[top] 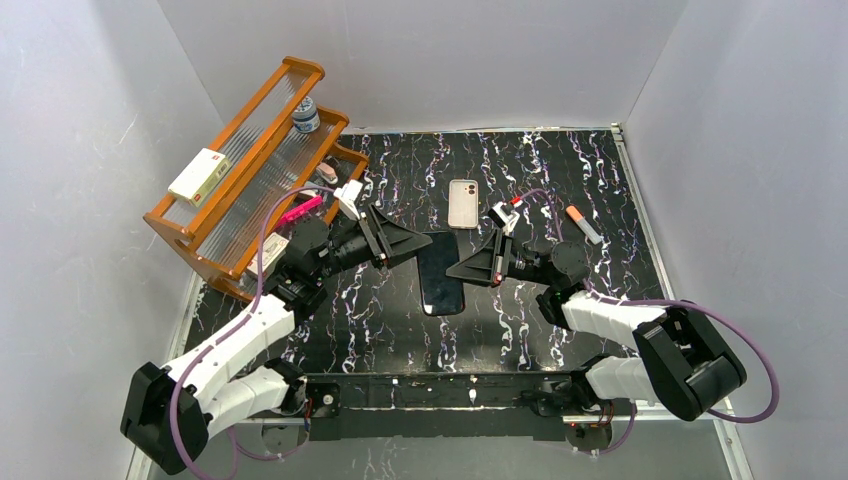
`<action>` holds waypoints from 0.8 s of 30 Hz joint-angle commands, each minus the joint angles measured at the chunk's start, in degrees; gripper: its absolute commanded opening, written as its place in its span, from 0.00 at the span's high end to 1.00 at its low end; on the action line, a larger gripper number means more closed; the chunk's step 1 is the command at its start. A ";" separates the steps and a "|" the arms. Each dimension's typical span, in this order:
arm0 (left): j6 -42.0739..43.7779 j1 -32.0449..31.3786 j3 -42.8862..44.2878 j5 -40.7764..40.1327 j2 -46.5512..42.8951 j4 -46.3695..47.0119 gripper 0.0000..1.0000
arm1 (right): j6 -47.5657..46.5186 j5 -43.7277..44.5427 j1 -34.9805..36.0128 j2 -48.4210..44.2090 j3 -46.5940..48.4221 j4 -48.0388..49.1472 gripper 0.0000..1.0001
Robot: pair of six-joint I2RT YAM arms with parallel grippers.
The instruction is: Put the phone into the phone case
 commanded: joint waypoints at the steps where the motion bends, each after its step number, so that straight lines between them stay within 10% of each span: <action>1: -0.34 -0.03 -1.02 -0.54 -0.72 4.34 0.46 | 1.96 0.77 -0.04 -1.26 1.75 7.49 0.99; 7: -4.04 -0.04 -3.90 -1.57 0.73 10.79 1.00 | 2.93 -1.10 -0.02 -0.23 2.40 7.88 0.90; 15: 5.31 -0.12 1.52 -3.84 -0.15 -8.56 1.00 | -2.42 2.26 -0.01 -2.92 2.02 -3.93 0.42; 20: 7.68 -0.12 3.16 -4.14 -2.12 -14.07 1.00 | -3.45 3.51 0.01 -1.70 2.90 -6.97 0.81; 24: 6.04 -0.12 3.59 -2.40 -2.31 -14.38 0.62 | -1.97 7.60 0.03 -2.40 1.33 -2.42 0.95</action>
